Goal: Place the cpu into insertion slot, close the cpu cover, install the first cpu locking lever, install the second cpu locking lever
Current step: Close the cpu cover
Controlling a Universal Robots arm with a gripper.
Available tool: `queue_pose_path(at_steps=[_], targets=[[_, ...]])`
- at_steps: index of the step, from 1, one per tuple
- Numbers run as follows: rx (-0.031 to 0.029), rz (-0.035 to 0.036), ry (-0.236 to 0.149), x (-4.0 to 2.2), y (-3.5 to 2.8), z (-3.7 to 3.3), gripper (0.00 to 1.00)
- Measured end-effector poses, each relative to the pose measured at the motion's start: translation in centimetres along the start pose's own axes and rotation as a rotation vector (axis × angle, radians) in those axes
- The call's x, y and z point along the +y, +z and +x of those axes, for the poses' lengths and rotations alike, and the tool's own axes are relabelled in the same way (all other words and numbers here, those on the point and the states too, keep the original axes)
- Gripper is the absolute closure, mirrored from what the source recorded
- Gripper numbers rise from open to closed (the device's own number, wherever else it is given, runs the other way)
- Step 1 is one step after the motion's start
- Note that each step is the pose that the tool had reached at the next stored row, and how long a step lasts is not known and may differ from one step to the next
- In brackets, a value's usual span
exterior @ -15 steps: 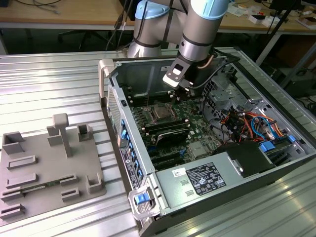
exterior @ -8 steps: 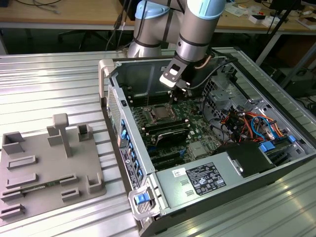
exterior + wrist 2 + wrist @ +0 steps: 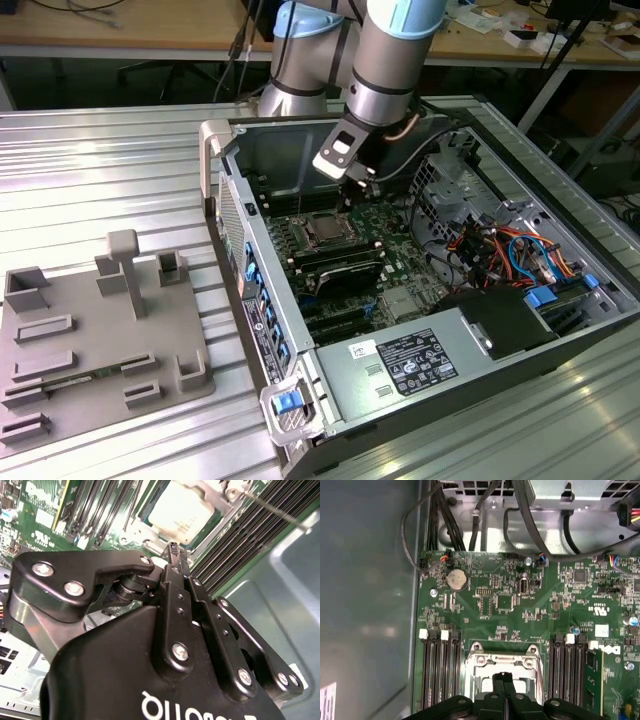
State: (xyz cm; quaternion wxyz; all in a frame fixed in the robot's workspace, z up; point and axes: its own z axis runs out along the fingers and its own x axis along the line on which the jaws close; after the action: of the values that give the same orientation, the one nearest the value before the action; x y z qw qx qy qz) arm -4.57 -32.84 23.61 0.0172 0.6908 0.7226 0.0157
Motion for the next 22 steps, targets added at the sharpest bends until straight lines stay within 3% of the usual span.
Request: queue_pose_path(at_steps=[4,16,22], targets=[[0.0,0.0,0.0,-0.63,-0.02,0.03,0.89],[0.0,0.0,0.0,-3.83,0.52,0.18,0.89],[-0.0035,0.0004,0.0,-4.54,1.42,0.21,0.89]])
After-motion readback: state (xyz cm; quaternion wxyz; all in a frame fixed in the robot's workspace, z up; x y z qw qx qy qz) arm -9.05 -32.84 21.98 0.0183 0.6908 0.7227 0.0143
